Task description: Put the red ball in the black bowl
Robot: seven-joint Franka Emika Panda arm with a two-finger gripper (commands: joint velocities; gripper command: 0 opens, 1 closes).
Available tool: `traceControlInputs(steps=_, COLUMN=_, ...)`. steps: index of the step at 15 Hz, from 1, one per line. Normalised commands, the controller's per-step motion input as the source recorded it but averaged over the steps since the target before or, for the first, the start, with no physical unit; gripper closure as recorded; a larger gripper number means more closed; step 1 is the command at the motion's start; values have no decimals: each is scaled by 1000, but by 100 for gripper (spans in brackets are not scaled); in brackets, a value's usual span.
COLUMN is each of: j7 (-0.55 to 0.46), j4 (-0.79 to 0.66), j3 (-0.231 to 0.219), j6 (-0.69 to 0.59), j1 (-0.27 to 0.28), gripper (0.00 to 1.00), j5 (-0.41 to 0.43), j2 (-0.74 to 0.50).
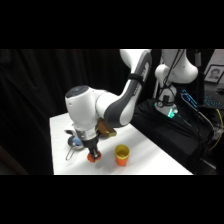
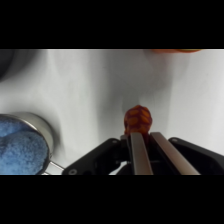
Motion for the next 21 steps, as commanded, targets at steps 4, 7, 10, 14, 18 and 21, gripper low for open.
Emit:
traceControlInputs(steps=4, j7=63, j4=-369, j3=-12, j6=-135, j1=0, gripper=97, j5=-64, j2=-472)
traceControlInputs(steps=7, j7=93, j4=-496, j3=-12, j6=-46, j1=-3, gripper=97, j5=-96, j2=-521)
traceControlInputs(steps=10, j7=88, j4=-534, j3=-20, j6=46, j1=-41, gripper=97, j5=-108, j2=-521)
traceControlInputs(steps=14, j7=15, j4=-456, j3=-28, j6=136, j1=-122, gripper=97, j5=-62, j2=-409)
traceControlInputs(steps=18, j7=-39, j4=-355, j3=-57, j6=194, j1=-155, gripper=97, j5=-23, j2=-309)
traceControlInputs(steps=21, j7=-90, j4=-262, j3=-76, j6=196, j1=-165, gripper=97, j5=15, j2=-233)
